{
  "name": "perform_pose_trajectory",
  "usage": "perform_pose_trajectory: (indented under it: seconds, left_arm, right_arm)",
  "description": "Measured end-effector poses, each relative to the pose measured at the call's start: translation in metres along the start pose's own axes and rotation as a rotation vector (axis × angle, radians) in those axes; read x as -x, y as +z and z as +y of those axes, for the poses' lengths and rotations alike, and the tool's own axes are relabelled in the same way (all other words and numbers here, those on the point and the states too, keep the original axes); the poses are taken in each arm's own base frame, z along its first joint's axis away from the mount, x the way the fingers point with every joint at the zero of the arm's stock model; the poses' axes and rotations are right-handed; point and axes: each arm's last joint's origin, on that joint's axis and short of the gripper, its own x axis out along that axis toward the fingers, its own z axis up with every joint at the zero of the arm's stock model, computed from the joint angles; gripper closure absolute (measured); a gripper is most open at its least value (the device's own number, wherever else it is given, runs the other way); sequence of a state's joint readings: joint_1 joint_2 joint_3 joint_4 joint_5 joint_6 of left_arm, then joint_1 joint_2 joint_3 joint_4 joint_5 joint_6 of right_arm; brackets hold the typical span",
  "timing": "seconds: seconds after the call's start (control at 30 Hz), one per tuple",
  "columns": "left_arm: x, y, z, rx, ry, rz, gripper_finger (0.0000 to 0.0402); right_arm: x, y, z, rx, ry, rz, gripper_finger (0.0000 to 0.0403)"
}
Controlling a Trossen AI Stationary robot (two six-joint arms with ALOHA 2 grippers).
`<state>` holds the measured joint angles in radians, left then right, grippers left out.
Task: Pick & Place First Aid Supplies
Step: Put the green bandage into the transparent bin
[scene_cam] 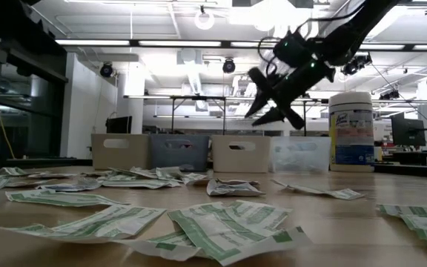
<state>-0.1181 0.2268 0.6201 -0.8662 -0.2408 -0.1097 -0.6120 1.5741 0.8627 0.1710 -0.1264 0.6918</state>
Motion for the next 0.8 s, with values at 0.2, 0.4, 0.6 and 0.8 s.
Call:
perform_pose_trajectory:
  seconds: [0.2, 0.4, 0.6, 0.8]
  left_arm:
    - [0.0, 0.0, -0.002, -0.003, -0.068, 0.008, 0.0283]
    - [0.0, 0.0, -0.004, -0.034, -0.122, 0.012, 0.0283]
    - [0.0, -0.001, -0.005, -0.069, -0.167, 0.013, 0.0283]
    - [0.001, -0.001, -0.006, -0.101, -0.219, 0.013, 0.0283]
  right_arm:
    - [0.031, 0.007, 0.027, 0.05, 0.145, -0.018, 0.0269]
    - [0.063, -0.004, 0.06, 0.1, 0.306, 0.053, 0.0269]
    - [0.082, -0.038, 0.087, 0.104, 0.347, 0.218, 0.0269]
    - [0.093, -0.085, 0.11, 0.115, 0.306, 0.384, 0.0269]
